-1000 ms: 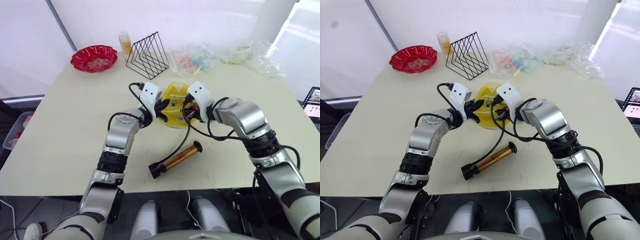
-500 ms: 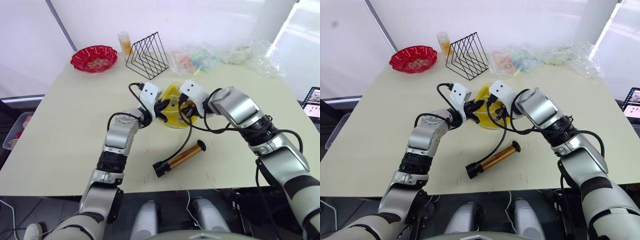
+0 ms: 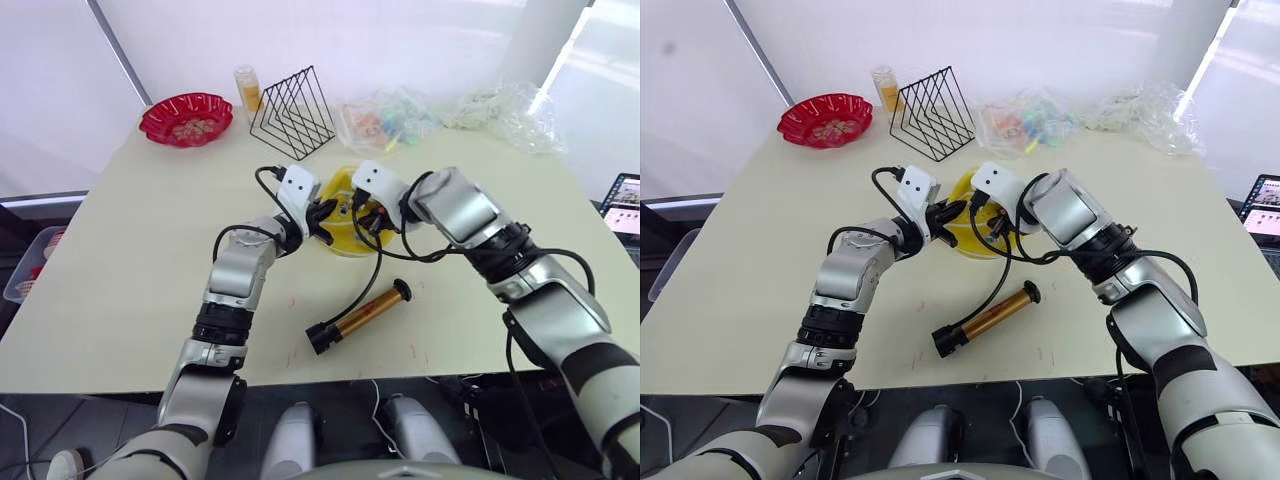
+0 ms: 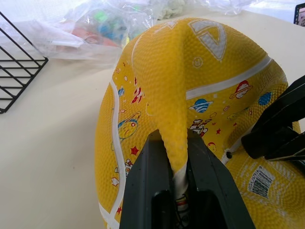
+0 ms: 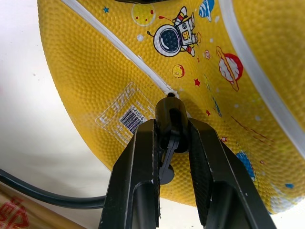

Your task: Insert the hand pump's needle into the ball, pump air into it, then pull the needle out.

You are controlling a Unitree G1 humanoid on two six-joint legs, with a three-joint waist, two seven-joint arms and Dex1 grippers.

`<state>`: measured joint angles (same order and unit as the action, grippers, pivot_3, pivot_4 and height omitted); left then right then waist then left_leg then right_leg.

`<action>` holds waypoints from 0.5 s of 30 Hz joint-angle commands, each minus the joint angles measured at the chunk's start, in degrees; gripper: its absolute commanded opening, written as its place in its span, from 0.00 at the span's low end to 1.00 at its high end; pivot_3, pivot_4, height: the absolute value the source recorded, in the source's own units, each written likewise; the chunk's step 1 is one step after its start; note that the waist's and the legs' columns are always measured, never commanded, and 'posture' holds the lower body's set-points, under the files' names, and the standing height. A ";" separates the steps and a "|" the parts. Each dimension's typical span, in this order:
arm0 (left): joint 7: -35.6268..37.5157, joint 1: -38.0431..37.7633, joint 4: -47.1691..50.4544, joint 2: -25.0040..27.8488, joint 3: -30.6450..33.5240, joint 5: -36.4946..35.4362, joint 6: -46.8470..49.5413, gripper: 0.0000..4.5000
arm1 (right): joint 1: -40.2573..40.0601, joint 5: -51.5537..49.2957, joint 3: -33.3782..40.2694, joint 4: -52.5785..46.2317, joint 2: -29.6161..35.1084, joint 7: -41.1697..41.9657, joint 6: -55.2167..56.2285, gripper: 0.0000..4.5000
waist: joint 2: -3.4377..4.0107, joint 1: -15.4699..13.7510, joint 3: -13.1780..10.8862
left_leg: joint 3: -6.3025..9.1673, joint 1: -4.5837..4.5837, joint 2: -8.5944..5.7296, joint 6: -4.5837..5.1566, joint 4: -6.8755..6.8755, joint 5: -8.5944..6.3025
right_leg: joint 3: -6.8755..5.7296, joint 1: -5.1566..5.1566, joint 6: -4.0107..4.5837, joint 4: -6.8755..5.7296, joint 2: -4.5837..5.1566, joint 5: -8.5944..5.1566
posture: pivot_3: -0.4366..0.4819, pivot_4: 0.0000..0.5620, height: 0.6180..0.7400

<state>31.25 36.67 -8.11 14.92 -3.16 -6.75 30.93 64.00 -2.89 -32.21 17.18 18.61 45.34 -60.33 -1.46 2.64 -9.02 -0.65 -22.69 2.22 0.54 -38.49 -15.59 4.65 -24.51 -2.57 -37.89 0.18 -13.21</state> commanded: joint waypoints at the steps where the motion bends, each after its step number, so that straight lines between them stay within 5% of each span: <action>1: 2.52 -1.08 0.31 -1.67 -3.71 -0.96 0.93 0.00 | 0.13 1.05 -1.81 3.19 -3.61 1.19 3.10 0.07 | 0.00 0.16 0.03 | 0.00 0.04 0.01 0.00 0.00 0.00 | 0.01 0.03 0.00 0.00 -0.01 0.00 | 0.48 0.27 0.96; 15: 2.87 -1.98 0.71 -2.39 -3.31 -0.73 1.29 0.00 | 1.34 6.54 -0.60 14.24 -9.49 2.21 8.08 0.07 | -0.03 1.38 0.13 | 0.06 0.91 0.02 0.00 0.03 0.00 | 0.01 0.87 -0.02 0.06 -0.06 -0.04 | 0.48 0.27 0.96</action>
<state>31.15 35.61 -8.11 14.96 -2.19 -5.77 31.59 66.33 3.89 -31.40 29.53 11.91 47.69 -53.74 -1.49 4.02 -8.89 -0.59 -21.77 2.23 0.54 -38.46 -15.59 4.66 -23.64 -2.58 -37.82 0.12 -13.24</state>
